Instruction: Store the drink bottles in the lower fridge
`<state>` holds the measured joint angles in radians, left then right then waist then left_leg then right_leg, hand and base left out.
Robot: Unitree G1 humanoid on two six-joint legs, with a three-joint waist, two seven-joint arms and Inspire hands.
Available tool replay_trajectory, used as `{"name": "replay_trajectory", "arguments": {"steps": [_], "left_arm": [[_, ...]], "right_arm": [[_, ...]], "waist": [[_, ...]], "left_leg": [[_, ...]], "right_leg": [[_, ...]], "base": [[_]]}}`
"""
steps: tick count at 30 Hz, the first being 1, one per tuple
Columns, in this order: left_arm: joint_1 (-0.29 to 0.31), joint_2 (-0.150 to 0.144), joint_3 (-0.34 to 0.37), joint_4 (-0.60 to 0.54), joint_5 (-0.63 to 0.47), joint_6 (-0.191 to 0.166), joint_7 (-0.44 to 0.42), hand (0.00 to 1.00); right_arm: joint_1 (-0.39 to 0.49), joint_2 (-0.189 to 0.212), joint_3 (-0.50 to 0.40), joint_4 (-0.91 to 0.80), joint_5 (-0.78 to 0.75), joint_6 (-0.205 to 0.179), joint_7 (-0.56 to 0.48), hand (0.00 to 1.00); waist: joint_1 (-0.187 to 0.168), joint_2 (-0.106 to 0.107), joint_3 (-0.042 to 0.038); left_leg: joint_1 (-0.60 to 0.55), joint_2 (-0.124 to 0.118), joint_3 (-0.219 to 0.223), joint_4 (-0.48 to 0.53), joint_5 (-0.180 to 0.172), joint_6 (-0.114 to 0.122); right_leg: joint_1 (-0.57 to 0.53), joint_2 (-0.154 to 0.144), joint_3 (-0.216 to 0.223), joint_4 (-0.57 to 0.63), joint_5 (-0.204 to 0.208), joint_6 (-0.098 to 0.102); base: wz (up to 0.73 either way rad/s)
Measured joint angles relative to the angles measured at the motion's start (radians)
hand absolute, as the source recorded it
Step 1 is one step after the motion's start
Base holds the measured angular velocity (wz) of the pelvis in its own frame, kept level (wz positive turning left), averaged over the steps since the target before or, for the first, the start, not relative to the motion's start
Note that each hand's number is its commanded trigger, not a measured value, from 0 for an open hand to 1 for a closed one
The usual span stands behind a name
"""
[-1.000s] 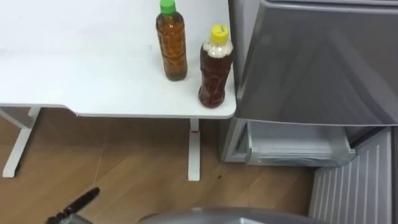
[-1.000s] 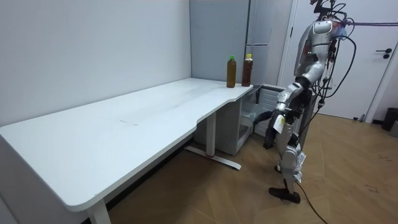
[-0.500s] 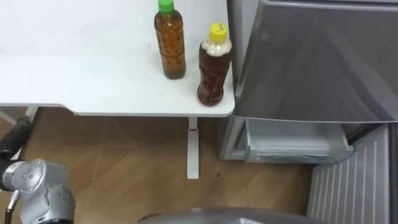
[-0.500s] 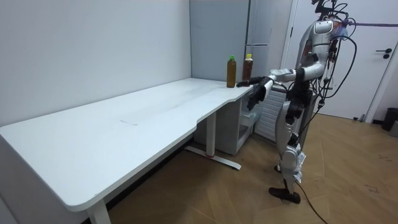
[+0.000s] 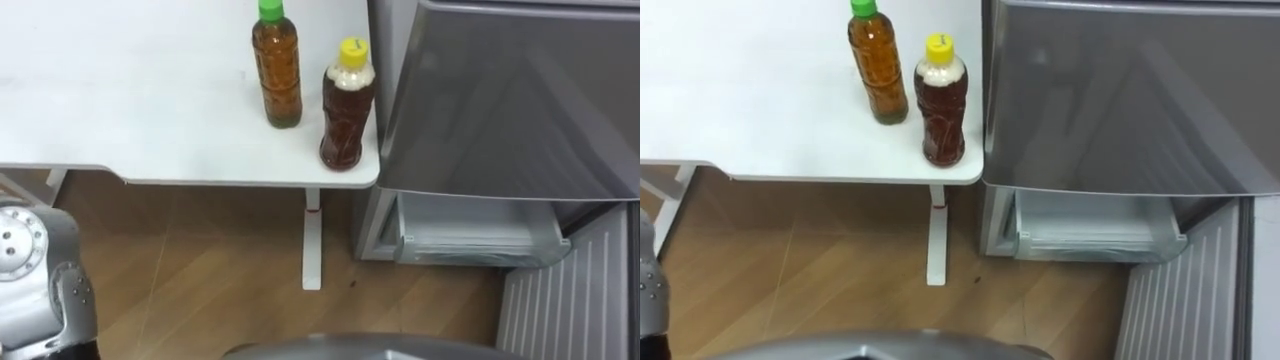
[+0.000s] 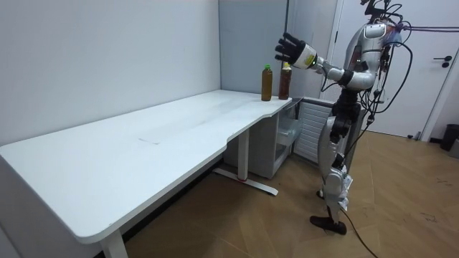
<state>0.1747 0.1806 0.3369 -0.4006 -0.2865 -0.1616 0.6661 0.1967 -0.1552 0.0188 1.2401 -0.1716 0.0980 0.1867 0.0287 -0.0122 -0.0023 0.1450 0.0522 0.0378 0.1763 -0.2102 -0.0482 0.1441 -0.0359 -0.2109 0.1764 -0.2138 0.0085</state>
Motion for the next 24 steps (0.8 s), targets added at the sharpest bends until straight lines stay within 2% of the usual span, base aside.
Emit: {"name": "replay_trajectory", "arguments": {"steps": [5,10,14,16,24], "left_arm": [[-0.04,0.001,-0.071,-0.052,0.019,0.002,-0.133,0.0],[-0.09,0.007,-0.14,-0.077,0.024,0.002,-0.29,0.0],[-0.092,0.026,-0.207,-0.099,0.024,0.004,-0.398,0.0],[-0.099,0.039,-0.242,-0.101,0.023,0.017,-0.475,0.0],[-0.153,0.041,-0.32,-0.106,0.024,0.05,-0.669,0.0]], "right_arm": [[-0.006,-0.002,0.0,0.014,0.0,-0.008,0.037,0.0],[-0.056,-0.01,0.001,0.065,-0.007,-0.013,0.051,0.0],[-0.07,-0.01,0.0,0.072,-0.025,-0.023,0.056,0.0],[-0.079,-0.013,0.0,0.079,-0.03,-0.024,0.056,0.0],[-0.101,-0.018,0.001,0.088,-0.031,-0.025,0.056,0.0]], "waist": [[-0.005,0.002,0.002],[-0.028,0.009,0.013],[-0.051,0.006,0.0111],[-0.061,0.012,0.014],[-0.102,0.026,0.0144]], "left_leg": [[-0.011,-0.001,-0.016,0.012,0.0,0.0],[-0.017,-0.002,-0.014,0.012,0.0,0.0],[-0.031,-0.002,-0.013,0.011,0.0,0.0],[-0.03,-0.002,-0.007,0.011,0.0,0.0],[-0.03,-0.003,-0.006,0.01,0.0,0.0]], "right_leg": [[-0.001,-0.001,-0.013,-0.005,0.001,-0.001],[-0.007,-0.001,-0.011,-0.006,0.002,0.0],[-0.021,-0.001,-0.01,-0.002,0.002,-0.001],[-0.023,-0.001,0.001,-0.001,0.003,-0.001],[-0.018,0.0,0.016,0.005,0.003,-0.001]], "base": [[0.08],[-0.01],[-0.01],[-0.1],[-0.04]]}}
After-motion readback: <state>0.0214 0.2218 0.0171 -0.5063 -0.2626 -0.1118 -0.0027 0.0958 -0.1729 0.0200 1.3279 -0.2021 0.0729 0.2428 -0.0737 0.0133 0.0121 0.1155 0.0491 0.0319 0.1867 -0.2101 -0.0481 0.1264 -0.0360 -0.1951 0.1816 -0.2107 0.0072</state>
